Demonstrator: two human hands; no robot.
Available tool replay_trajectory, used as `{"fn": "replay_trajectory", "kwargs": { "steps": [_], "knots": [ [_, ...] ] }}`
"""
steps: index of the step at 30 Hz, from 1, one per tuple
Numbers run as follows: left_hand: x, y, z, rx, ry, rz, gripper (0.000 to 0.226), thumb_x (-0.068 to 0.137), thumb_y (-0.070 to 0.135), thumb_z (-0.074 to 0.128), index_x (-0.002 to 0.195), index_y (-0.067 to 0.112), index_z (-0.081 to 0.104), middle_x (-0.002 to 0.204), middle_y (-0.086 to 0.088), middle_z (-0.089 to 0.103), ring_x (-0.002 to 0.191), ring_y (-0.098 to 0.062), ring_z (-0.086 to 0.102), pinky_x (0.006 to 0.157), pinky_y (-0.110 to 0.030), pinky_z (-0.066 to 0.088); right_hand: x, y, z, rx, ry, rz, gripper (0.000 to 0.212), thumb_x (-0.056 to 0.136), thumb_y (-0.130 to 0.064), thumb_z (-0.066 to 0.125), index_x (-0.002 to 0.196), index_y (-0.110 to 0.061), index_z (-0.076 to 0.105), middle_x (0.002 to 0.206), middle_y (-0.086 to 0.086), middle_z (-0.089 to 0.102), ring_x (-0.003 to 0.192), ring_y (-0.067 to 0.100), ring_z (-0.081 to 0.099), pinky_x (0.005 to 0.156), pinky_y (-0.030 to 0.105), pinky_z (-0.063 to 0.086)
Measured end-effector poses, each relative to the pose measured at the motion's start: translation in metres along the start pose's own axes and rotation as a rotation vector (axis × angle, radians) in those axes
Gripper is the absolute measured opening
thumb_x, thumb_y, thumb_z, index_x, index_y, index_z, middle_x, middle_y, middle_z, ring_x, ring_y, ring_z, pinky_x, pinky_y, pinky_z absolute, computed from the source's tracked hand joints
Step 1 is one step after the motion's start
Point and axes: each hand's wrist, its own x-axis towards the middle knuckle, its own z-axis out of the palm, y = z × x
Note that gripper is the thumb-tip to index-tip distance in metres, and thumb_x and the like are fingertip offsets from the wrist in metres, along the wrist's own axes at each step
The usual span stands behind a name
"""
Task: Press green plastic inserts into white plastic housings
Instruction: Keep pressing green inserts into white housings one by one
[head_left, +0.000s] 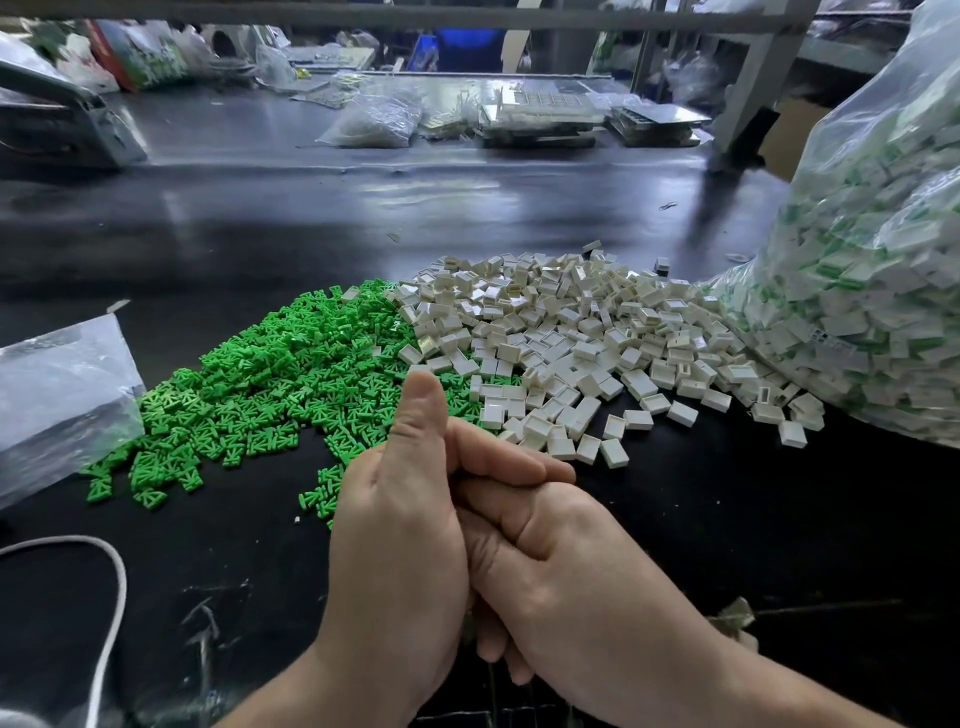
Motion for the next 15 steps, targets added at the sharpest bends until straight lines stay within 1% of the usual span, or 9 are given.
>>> {"fn": "replay_trajectory", "kwargs": {
  "steps": [1, 3, 5, 6, 8, 9, 11, 13, 15],
  "knots": [
    [-0.002, 0.001, 0.000, 0.000, 0.007, 0.008, 0.074, 0.084, 0.073, 0.040, 0.060, 0.008, 0.068, 0.081, -0.019, 0.074, 0.053, -0.051, 0.062, 0.041, -0.060, 0.049, 0.000, -0.001, 0.001, 0.008, -0.002, -0.010, 0.018, 0.102, -0.030, 0.056, 0.100, -0.024, 0.073, 0.053, -0.009, 0.058, 0.045, 0.007, 0.055, 0.042, 0.017, 0.044],
    [-0.002, 0.004, -0.001, -0.018, 0.003, 0.042, 0.075, 0.084, 0.074, 0.040, 0.060, 0.008, 0.068, 0.080, -0.020, 0.073, 0.054, -0.050, 0.063, 0.044, -0.061, 0.049, 0.001, -0.002, 0.002, 0.034, -0.013, -0.039, 0.017, 0.102, -0.029, 0.056, 0.098, -0.027, 0.073, 0.057, -0.009, 0.059, 0.046, 0.006, 0.056, 0.043, 0.016, 0.044],
    [0.000, 0.006, -0.003, -0.029, -0.057, 0.015, 0.078, 0.084, 0.075, 0.038, 0.067, 0.007, 0.069, 0.081, -0.021, 0.073, 0.043, -0.046, 0.057, 0.041, -0.056, 0.049, 0.004, -0.001, 0.003, 0.079, -0.037, -0.043, 0.021, 0.102, -0.031, 0.055, 0.089, -0.028, 0.071, 0.061, -0.007, 0.060, 0.048, 0.009, 0.057, 0.042, 0.020, 0.047],
    [0.002, 0.007, -0.004, -0.025, -0.098, -0.030, 0.079, 0.085, 0.075, 0.037, 0.074, 0.005, 0.070, 0.081, -0.021, 0.072, 0.036, -0.039, 0.053, 0.040, -0.050, 0.050, 0.005, 0.001, 0.003, 0.132, -0.052, -0.029, 0.025, 0.102, -0.032, 0.055, 0.083, -0.026, 0.070, 0.062, -0.006, 0.060, 0.048, 0.011, 0.057, 0.041, 0.022, 0.047],
    [0.006, 0.010, -0.008, -0.010, -0.175, -0.075, 0.068, 0.087, 0.067, 0.042, 0.090, 0.005, 0.070, 0.080, -0.023, 0.068, 0.032, -0.027, 0.048, 0.041, -0.044, 0.049, 0.007, 0.004, -0.001, 0.284, -0.056, -0.003, 0.030, 0.099, -0.035, 0.056, 0.075, -0.021, 0.065, 0.065, -0.001, 0.060, 0.049, 0.013, 0.057, 0.040, 0.025, 0.047],
    [0.007, 0.013, -0.011, 0.002, -0.208, -0.057, 0.055, 0.089, 0.057, 0.048, 0.096, 0.007, 0.069, 0.074, -0.025, 0.065, 0.034, -0.028, 0.049, 0.042, -0.044, 0.050, 0.008, 0.005, -0.005, 0.357, -0.040, 0.000, 0.028, 0.097, -0.035, 0.056, 0.076, -0.018, 0.065, 0.067, 0.001, 0.061, 0.049, 0.015, 0.057, 0.040, 0.025, 0.047],
    [0.007, 0.016, -0.019, 0.167, -0.234, 0.090, 0.027, 0.091, 0.035, 0.057, 0.102, 0.012, 0.066, 0.066, -0.015, 0.063, 0.046, -0.036, 0.060, 0.048, -0.041, 0.053, 0.011, 0.007, -0.015, 0.475, -0.005, 0.002, 0.025, 0.094, -0.035, 0.057, 0.078, -0.018, 0.066, 0.069, 0.002, 0.060, 0.048, 0.014, 0.055, 0.039, 0.023, 0.045],
    [0.008, 0.017, -0.028, 0.428, -0.226, 0.285, 0.012, 0.090, 0.027, 0.066, 0.101, 0.022, 0.068, 0.077, -0.004, 0.072, 0.069, -0.021, 0.072, 0.064, -0.028, 0.056, 0.014, 0.008, -0.023, 0.526, 0.011, 0.013, 0.025, 0.094, -0.033, 0.057, 0.075, -0.019, 0.067, 0.068, 0.003, 0.059, 0.047, 0.014, 0.054, 0.038, 0.023, 0.043],
    [0.009, 0.018, -0.032, 0.603, -0.200, 0.400, 0.011, 0.087, 0.029, 0.071, 0.098, 0.029, 0.069, 0.088, 0.004, 0.073, 0.082, -0.014, 0.072, 0.072, -0.018, 0.054, 0.016, 0.010, -0.026, 0.529, 0.008, 0.031, 0.027, 0.094, -0.031, 0.056, 0.072, -0.019, 0.067, 0.068, 0.004, 0.059, 0.046, 0.014, 0.053, 0.037, 0.023, 0.043]
  ]
}}
